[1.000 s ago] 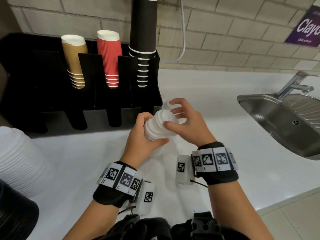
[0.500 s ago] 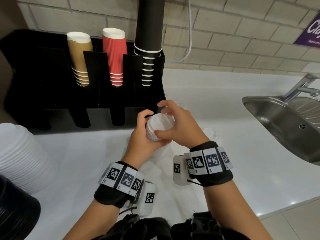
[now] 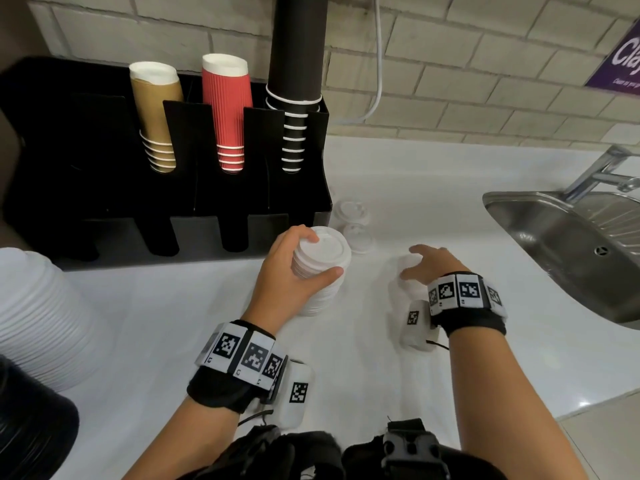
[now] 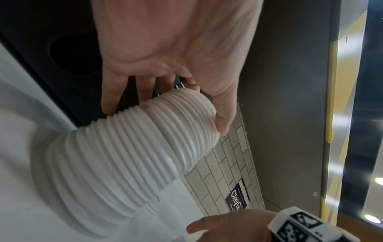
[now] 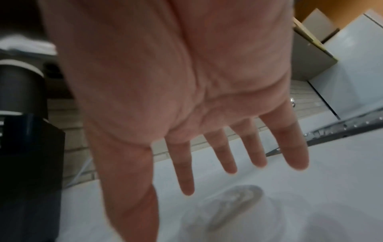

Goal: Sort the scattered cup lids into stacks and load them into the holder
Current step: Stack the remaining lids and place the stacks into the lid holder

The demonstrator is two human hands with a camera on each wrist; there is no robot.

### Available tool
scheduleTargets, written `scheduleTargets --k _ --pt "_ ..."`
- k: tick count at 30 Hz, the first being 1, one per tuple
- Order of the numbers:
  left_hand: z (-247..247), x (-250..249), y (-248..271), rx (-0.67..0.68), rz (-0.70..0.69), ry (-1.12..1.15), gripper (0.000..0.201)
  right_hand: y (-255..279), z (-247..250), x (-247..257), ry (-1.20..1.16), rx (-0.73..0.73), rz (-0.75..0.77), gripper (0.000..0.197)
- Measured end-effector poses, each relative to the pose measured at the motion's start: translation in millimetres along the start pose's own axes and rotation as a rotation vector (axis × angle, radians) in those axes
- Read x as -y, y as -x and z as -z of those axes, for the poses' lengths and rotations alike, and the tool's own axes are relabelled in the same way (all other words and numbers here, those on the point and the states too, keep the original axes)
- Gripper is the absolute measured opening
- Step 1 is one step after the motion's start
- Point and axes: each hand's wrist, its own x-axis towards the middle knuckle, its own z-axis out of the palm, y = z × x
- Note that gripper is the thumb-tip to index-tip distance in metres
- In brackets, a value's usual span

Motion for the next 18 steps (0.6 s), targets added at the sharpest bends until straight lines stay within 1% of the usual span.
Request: scheduleTargets --k 2,5,6,9,13,14,16,18 --pt "0.2 0.7 -0.6 0.003 0.007 -0.006 0.047 -4.7 0.0 -5.7 0.041 0.033 0.046 0.066" --pt "1.7 0.3 -0.4 0.005 0.000 -0.015 0.048 -10.4 0.4 -7.5 0.111 0.023 0.103 0.046" --pt "2.2 0.2 0.0 0.008 -0.001 -0.014 0.047 -12.3 0.4 -7.2 0.126 0.020 0.104 0.047" --pt "3.5 -1.7 0.8 0.020 -0.008 -0.001 0.047 -15.9 0.8 -6.1 0.136 0.029 0.100 0.059" --pt "4.6 -3.0 1.0 0.020 -0.008 0.003 0.050 -17.4 1.2 -6.2 0.168 0.027 0.113 0.061" --pt "4.8 -3.6 1.0 0.021 -0.004 -0.001 0.054 -17.2 2.3 -5.9 0.177 0.027 0.109 0.061" --pt "4.7 -5.0 -0.2 0.023 0.010 -0.003 0.069 -14.6 7.5 -4.5 0.165 0.015 0.115 0.060" --pt "4.7 -5.3 -2.4 0.014 0.043 -0.007 0.086 -8.5 17.2 -0.8 0.063 -0.025 0.161 0.058"
